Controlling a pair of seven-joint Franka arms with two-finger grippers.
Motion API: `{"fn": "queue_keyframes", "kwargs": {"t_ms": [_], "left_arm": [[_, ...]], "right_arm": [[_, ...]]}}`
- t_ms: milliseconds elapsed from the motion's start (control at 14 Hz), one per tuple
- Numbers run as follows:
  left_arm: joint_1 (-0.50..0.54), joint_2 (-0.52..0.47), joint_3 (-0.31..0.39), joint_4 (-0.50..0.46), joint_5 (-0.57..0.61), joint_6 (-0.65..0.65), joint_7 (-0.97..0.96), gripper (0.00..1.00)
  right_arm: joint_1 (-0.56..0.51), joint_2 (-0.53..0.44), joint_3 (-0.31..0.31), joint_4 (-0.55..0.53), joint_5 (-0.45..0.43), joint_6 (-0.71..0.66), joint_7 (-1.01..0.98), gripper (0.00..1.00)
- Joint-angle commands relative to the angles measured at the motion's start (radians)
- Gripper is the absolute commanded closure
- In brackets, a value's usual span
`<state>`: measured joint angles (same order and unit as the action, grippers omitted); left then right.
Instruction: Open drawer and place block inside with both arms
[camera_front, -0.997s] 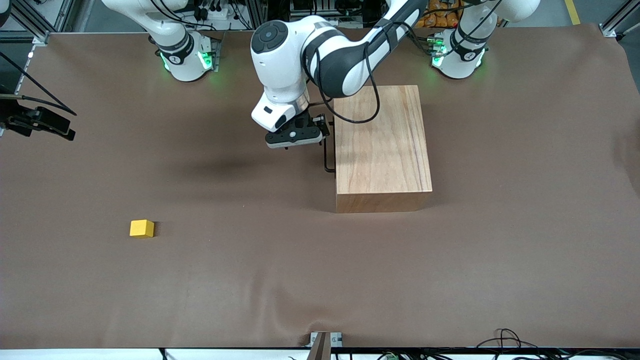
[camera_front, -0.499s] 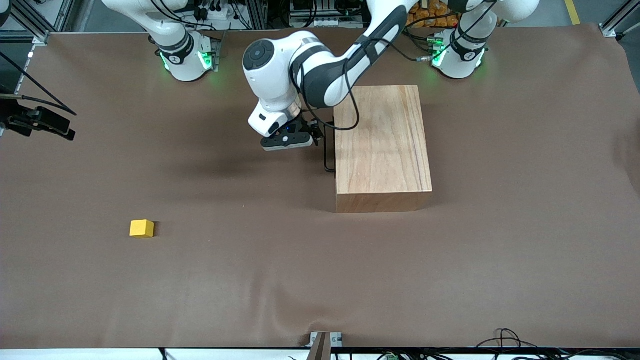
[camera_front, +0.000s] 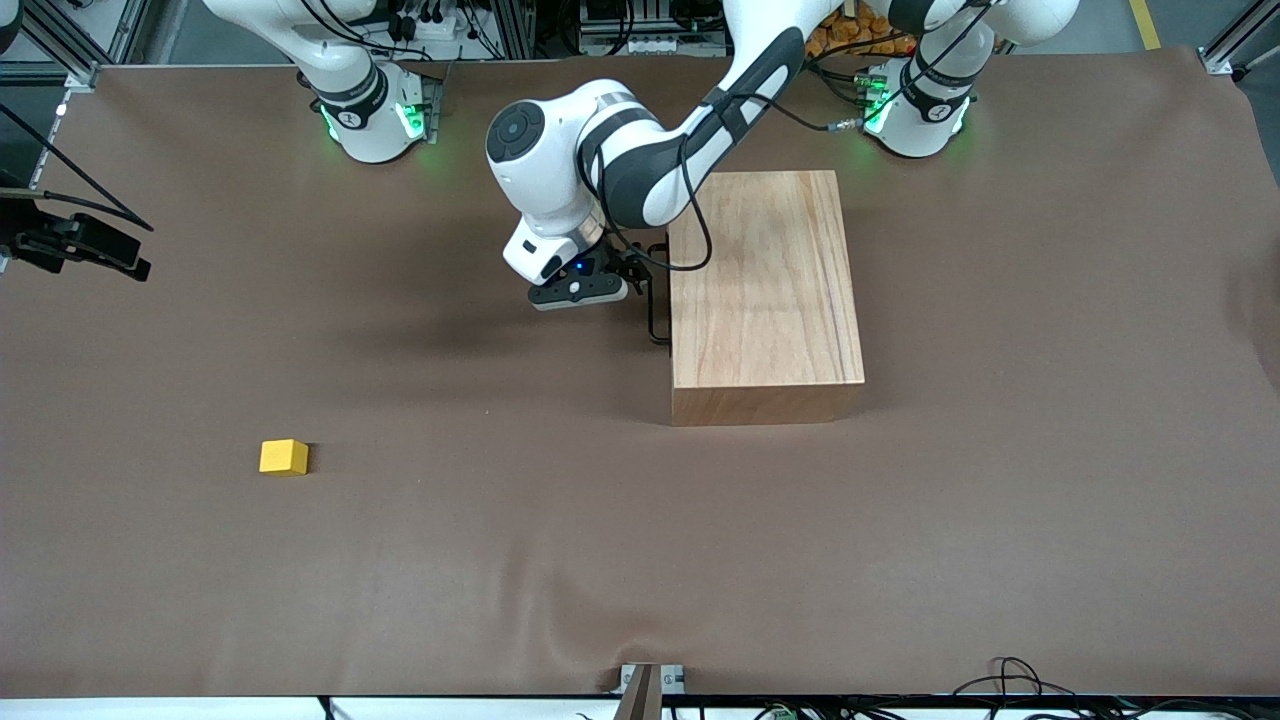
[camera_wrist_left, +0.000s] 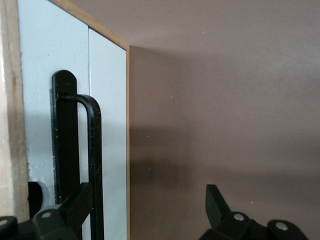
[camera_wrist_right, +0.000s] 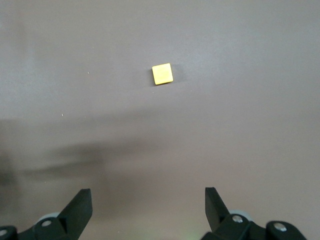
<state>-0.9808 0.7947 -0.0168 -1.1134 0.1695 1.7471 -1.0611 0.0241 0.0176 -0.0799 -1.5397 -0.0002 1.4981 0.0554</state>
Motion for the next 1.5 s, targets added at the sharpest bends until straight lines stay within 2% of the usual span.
{"fn": "queue_keyframes", "kwargs": {"t_ms": [0,641,1425], "left_arm": [[-0.01,0.029,0.015,0.015,0.031,-0.018,0.006,0.0],[-0.01,0.029,0.017,0.018,0.038,-0.08,0.047,0.0],[-0.012,0.054,0.015,0.024,0.036,-0.04,0.047,0.0]], "right_arm": [[0.008,0.007,-0.003,0.013,0.0,-0.013,0.014,0.0],[0.01,0.007,-0.003,0.012,0.002,-0.016,0.015,0.0],[0.019,0.008,-0.003,0.01,-0.001,-0.015,0.014,0.0]]}}
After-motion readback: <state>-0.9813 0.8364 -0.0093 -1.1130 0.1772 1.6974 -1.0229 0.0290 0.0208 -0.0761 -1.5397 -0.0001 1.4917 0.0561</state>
